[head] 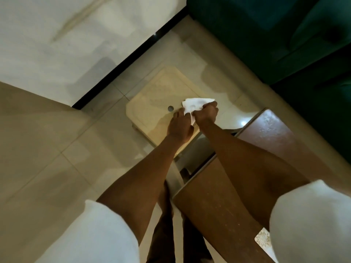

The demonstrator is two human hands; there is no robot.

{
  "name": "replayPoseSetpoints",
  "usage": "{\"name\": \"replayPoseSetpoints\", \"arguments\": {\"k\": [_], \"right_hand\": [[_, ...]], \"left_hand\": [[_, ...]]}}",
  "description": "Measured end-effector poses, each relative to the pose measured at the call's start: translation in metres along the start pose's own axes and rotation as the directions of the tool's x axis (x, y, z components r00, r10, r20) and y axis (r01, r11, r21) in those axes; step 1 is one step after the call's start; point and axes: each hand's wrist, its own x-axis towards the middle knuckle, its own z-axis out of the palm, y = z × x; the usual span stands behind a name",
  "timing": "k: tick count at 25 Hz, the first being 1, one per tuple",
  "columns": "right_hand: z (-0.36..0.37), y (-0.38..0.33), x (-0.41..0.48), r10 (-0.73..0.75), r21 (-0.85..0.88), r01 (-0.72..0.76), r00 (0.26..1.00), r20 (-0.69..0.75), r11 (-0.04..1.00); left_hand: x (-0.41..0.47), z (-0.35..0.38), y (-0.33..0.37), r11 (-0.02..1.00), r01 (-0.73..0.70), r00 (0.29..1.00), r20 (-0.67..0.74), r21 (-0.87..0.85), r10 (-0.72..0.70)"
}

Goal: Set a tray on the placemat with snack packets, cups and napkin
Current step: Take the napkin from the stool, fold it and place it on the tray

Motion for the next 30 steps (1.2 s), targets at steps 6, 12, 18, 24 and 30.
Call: {"name": "replayPoseSetpoints", "arguments": {"k": [6,12,18,24,30], "right_hand": [[-0.032,-0.020,-0.024,0.036,0.303,-0.033,0.999,-0.004,0.952],[-0.164,-0.115,-0.091,-0.135,0.435,0.159,0.987,-0.087,0.886],[-0.357,-0.207,-0.211,-0.334,0.521,0.458,0.887,-0.318,0.720],[-0.526,-0.199,-0.318,-0.238,0.577,0.573,0.799,-0.553,0.582],[-0.662,-0.119,-0.427,-0.229,0.608,0.602,0.782,-0.580,0.517]], "left_hand": [[0.004,-0.048,0.016,0.837,0.247,0.964,0.032,-0.489,-0.266],[-0.001,-0.197,0.098,0.027,0.353,0.904,0.333,-0.935,-0.267],[-0.052,-0.360,0.242,0.076,0.129,0.990,0.134,-0.989,0.054],[-0.130,-0.440,0.400,0.034,0.055,0.925,0.063,-0.998,0.374],[-0.228,-0.445,0.548,0.071,-0.076,0.786,-0.016,-0.995,0.619]]}}
